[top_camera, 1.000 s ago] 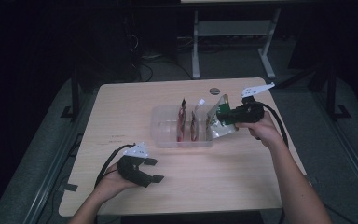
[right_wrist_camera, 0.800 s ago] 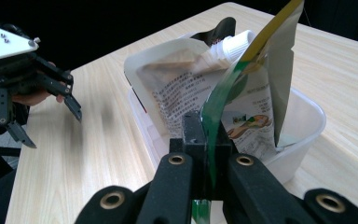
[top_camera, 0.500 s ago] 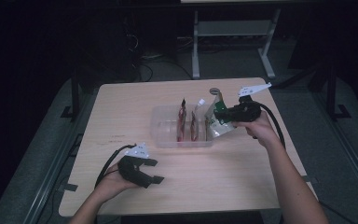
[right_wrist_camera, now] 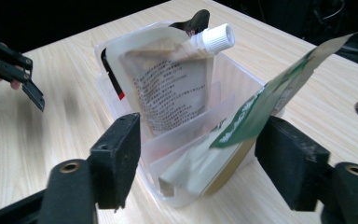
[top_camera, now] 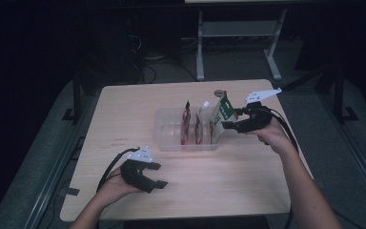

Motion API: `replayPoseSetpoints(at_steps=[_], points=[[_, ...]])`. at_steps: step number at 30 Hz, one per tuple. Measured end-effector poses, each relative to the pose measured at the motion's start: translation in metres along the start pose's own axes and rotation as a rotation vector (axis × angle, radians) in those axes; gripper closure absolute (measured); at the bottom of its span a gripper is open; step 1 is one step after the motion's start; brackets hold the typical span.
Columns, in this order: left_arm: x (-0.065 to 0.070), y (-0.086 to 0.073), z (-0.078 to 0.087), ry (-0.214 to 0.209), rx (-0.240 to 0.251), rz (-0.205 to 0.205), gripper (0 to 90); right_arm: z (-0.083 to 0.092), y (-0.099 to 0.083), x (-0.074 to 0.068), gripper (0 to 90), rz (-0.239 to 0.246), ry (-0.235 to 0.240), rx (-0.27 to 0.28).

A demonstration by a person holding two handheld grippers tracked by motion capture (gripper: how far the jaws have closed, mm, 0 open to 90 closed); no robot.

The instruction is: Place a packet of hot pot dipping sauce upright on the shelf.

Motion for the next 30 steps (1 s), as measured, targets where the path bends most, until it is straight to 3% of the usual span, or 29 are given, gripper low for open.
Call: replayPoseSetpoints(at_steps=[6,13,19,25,30], points=[[-0.001,-0.002,0.002,0.017,-0.007,-0.006,22.2,0.006,-0.014,-0.007,23.1,-0.005,-0.034,-0.016],[-0.007,-0.007,0.008,0.046,-0.006,0.002,21.5,0.012,-0.031,-0.015,22.1,-0.011,-0.082,-0.007],[-0.010,-0.023,0.013,0.089,-0.022,0.006,21.4,0.014,-0.055,-0.018,21.3,-0.029,-0.100,-0.017],[-0.014,-0.041,0.016,0.102,-0.027,0.033,21.4,0.008,-0.085,-0.027,20.9,-0.026,-0.104,-0.061],[-0.017,-0.046,0.013,0.121,-0.054,0.036,21.4,0.002,-0.111,-0.037,20.4,-0.017,-0.084,-0.136]])
Point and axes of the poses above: each handheld gripper's, and its own axes: z roughly backward along the jaws, y roughly out of its top, x roughly to its right, the point moved 8 cm from there along -z, roughly forward along the jaws, and after that the axes turned 15 degrees about -x, right-handed, at the moved point
